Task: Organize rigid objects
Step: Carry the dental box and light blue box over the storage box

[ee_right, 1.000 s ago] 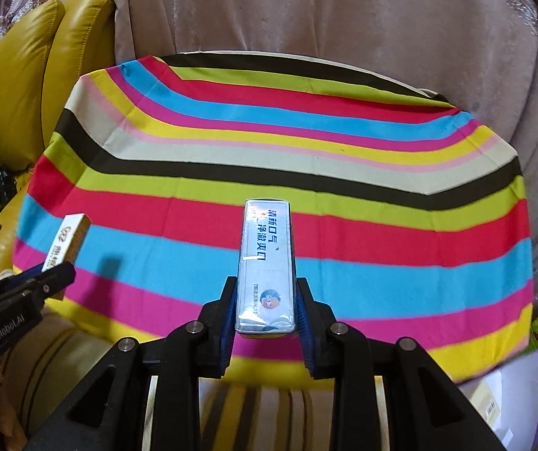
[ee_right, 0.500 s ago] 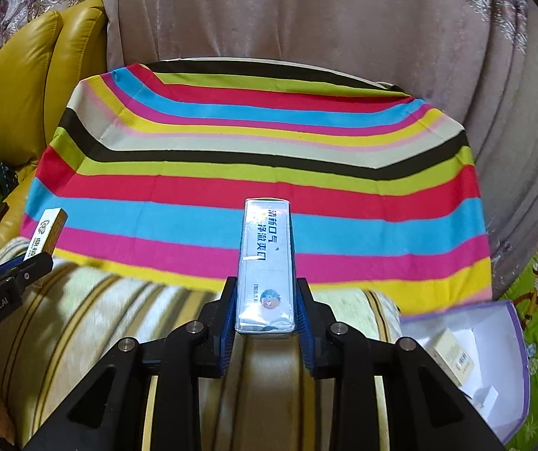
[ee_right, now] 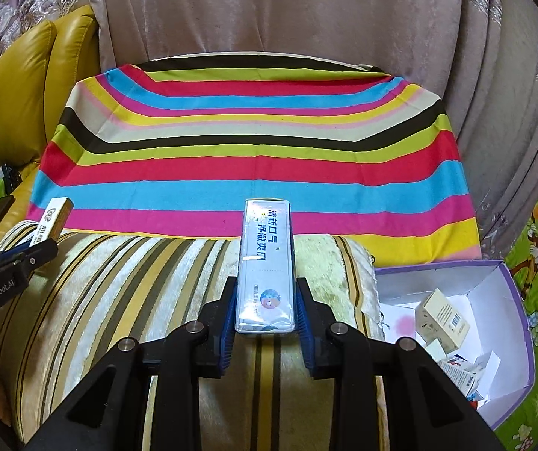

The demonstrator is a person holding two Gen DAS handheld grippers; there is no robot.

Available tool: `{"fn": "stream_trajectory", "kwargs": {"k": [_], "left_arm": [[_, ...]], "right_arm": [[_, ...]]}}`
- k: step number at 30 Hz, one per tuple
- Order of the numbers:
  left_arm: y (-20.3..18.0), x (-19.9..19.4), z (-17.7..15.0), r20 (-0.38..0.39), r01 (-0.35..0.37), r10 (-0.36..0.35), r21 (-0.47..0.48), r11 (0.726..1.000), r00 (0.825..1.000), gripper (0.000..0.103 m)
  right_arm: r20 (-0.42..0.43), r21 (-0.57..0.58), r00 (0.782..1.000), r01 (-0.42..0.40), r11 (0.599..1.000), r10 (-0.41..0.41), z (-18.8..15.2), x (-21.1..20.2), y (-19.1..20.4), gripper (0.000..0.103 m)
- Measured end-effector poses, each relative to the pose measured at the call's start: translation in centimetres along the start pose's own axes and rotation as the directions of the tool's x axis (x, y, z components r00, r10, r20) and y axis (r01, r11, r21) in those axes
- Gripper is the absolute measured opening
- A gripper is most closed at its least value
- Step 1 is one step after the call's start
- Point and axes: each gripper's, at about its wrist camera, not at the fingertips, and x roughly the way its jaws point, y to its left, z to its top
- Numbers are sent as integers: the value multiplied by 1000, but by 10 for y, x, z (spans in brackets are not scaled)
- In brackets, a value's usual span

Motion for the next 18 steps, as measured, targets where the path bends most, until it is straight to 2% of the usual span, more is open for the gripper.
{"fn": "stream_trajectory", "kwargs": {"k": [18], "left_arm": [[-36, -7, -7, -12, 74, -73, 73, 995, 997, 35]], "right_arm": [[9, 69, 1000, 12, 998, -13, -12, -12, -29, 30]]}}
